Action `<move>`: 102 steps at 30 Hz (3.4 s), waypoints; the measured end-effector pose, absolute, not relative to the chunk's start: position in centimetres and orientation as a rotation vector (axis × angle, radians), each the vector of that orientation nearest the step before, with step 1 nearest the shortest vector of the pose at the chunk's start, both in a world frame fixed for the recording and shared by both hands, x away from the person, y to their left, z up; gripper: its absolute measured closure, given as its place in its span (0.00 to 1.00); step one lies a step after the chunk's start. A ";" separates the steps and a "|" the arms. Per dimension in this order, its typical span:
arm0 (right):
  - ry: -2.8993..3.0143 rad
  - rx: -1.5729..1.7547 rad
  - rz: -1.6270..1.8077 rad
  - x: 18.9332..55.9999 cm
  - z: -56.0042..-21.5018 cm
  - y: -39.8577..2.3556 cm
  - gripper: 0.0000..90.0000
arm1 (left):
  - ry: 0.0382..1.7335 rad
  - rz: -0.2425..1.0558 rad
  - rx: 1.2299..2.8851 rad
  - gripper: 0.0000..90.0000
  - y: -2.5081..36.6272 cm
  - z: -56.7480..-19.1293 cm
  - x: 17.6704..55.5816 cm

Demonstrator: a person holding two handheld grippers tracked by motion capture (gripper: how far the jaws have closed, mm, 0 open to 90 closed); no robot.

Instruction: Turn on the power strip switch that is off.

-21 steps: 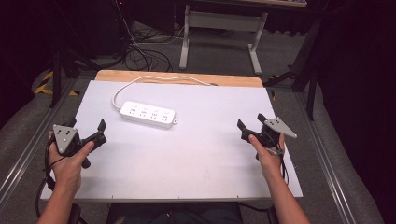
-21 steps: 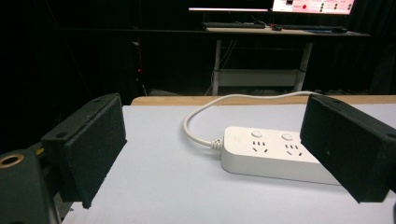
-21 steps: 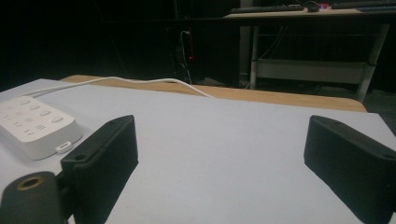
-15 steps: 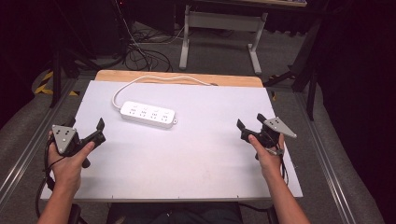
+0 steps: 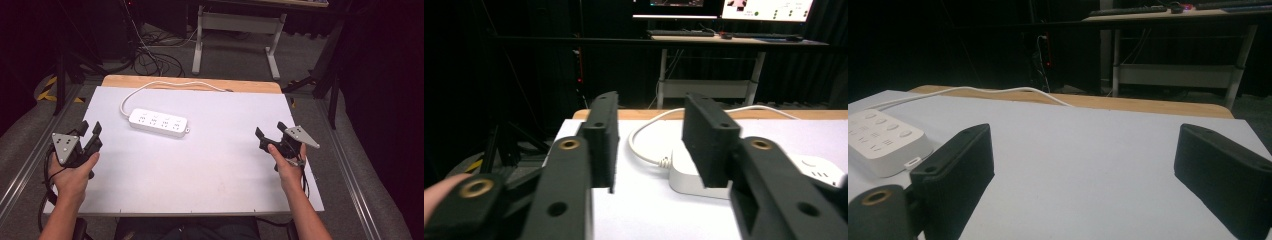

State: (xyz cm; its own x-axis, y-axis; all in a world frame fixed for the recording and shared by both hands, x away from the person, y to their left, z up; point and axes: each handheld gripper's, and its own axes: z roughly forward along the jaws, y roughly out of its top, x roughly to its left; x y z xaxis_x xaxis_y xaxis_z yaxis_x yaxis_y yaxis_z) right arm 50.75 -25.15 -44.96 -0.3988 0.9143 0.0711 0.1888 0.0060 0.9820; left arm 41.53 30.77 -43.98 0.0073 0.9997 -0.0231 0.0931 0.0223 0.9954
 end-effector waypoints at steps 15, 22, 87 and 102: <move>1.644 1.152 1.430 50.7 -45.0 -25.2 0.11 | 1.344 1.092 1.286 1.00 31.6 -43.5 41.6; 1.649 1.156 1.417 50.6 -44.9 -25.2 0.11 | 1.371 1.032 1.244 1.00 31.9 -42.9 41.6; 1.667 1.160 1.432 51.5 -45.0 -25.8 0.15 | 1.315 0.851 1.728 1.00 24.3 -39.7 51.0; 1.666 1.166 1.427 51.6 -45.1 -25.9 0.15 | 1.286 0.809 1.861 1.00 21.3 -39.9 54.6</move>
